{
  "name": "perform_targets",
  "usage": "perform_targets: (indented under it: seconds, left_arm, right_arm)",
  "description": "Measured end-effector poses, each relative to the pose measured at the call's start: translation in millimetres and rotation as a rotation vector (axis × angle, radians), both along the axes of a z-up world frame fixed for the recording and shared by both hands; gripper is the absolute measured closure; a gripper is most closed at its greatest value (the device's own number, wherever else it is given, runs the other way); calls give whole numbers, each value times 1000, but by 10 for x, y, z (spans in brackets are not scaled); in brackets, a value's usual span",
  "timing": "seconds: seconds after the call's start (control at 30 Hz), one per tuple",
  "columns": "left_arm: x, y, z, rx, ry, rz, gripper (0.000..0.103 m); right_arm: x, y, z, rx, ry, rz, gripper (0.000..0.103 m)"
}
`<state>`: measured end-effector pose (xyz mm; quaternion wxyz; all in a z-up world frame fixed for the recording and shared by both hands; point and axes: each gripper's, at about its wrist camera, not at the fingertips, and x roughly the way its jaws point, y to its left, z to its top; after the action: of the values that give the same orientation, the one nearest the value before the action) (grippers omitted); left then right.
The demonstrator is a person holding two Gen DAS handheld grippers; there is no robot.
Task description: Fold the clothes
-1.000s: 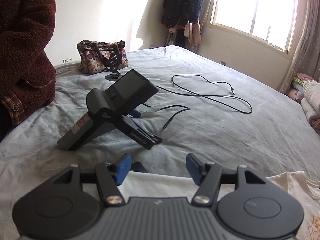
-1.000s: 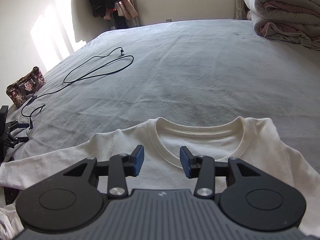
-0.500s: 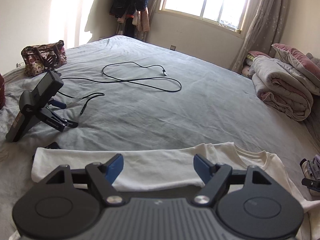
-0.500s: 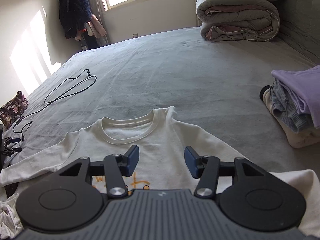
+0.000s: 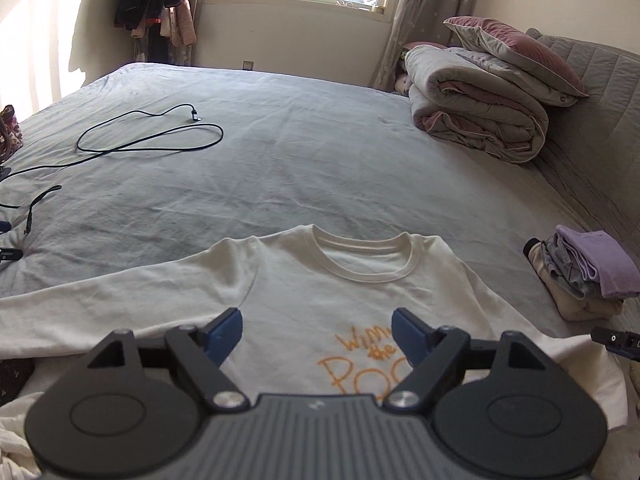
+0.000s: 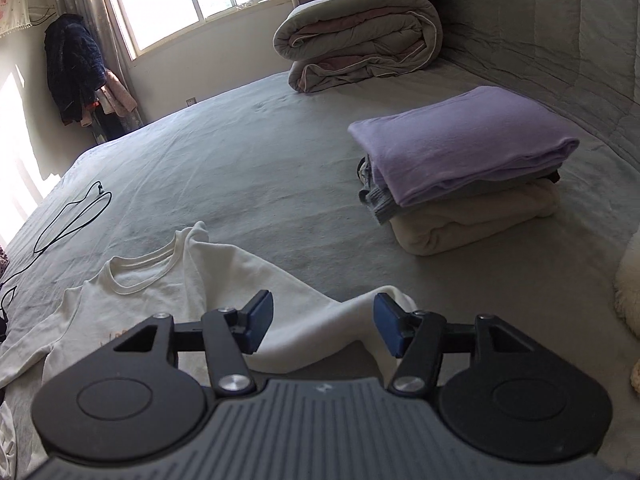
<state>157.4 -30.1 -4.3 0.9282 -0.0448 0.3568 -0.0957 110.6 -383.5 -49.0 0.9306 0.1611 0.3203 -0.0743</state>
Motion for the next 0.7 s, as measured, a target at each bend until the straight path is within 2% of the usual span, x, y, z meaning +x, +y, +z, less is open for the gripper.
perform_targets:
  seconds: [0.43, 0.57, 0.7]
  left_arm:
    - [87, -1060, -280, -44, 75, -173, 20]
    - [176, -1339, -455, -83, 134, -198, 26]
    - [246, -1568, -587, -123, 178, -226, 31]
  right_arm:
    - [-375, -621, 42, 121, -23, -81, 38]
    - [-383, -772, -12, 149, 4, -93, 38]
    - [-383, -795, -76, 128, 67, -33, 38]
